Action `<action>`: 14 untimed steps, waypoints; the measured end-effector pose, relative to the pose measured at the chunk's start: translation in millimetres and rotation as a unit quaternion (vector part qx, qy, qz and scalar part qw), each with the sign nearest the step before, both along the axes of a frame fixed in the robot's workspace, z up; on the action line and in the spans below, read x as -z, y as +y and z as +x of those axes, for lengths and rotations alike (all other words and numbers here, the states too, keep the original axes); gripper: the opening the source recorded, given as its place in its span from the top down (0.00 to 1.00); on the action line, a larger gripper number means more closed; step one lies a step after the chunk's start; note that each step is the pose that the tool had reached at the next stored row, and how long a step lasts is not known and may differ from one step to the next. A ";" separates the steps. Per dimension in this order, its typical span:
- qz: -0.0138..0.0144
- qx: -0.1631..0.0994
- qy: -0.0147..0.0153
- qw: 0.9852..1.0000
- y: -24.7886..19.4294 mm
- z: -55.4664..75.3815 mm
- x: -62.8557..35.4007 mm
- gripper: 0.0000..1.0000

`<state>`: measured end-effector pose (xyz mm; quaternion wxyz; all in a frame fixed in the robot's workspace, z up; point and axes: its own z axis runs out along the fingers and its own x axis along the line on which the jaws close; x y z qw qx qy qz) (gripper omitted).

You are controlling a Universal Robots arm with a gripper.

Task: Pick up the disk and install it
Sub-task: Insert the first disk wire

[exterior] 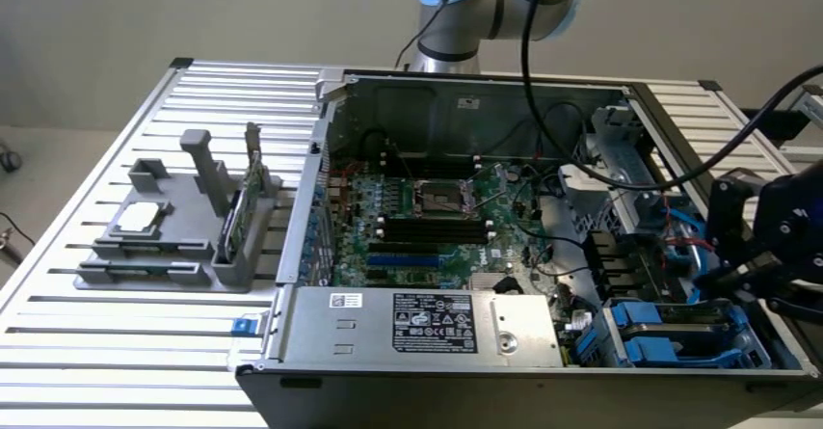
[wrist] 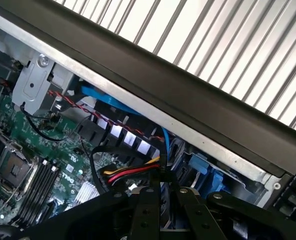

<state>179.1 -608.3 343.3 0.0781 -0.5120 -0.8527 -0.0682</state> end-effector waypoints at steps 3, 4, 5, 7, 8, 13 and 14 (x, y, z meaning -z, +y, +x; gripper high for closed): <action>0.000 0.013 0.008 1.000 0.0 0.0 0.0 0.83; 0.000 0.017 0.011 1.000 0.0 0.0 0.0 0.83; 0.000 0.022 0.013 1.000 0.0 0.0 0.0 0.83; 0.000 0.032 0.018 0.999 0.0 0.0 0.0 0.83; 0.000 0.037 0.020 0.999 0.0 0.0 0.0 0.83; 0.001 0.065 0.026 0.998 0.0 0.1 0.0 0.83; 0.000 0.069 0.028 0.997 0.0 0.0 0.0 0.83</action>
